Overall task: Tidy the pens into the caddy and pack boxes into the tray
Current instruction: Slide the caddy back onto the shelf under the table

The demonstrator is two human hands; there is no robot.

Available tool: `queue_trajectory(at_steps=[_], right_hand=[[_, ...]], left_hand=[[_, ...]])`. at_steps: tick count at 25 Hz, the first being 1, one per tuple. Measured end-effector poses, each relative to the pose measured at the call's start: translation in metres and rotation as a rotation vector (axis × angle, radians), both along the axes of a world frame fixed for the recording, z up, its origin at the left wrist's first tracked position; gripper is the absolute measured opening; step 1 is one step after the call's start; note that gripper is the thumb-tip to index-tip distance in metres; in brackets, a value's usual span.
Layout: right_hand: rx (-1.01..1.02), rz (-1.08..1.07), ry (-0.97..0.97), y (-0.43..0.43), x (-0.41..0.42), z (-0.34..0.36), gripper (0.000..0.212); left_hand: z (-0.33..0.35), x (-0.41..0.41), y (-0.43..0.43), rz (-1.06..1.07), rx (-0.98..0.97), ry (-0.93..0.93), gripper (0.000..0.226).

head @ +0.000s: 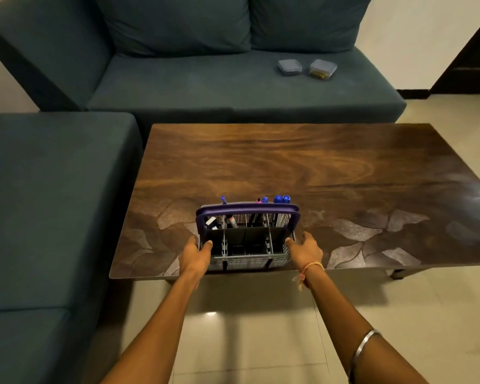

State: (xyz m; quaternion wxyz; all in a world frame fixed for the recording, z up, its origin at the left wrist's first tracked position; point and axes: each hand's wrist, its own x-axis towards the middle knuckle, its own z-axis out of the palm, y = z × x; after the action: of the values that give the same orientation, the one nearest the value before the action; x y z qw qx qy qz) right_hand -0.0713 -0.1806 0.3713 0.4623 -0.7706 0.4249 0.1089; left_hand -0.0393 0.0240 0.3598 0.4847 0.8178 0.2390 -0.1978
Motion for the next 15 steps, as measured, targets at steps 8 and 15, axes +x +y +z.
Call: queue_trajectory(at_steps=[8,15], right_hand=[[-0.134,0.069,-0.030,0.000,-0.010,-0.015,0.036],[-0.116,0.112,-0.054,0.009,-0.056,-0.011,0.033]], left_hand=[[-0.007,-0.003,0.007,0.000,0.022,-0.077,0.040],[0.003,-0.051,0.023,0.043,-0.083,-0.029,0.046]])
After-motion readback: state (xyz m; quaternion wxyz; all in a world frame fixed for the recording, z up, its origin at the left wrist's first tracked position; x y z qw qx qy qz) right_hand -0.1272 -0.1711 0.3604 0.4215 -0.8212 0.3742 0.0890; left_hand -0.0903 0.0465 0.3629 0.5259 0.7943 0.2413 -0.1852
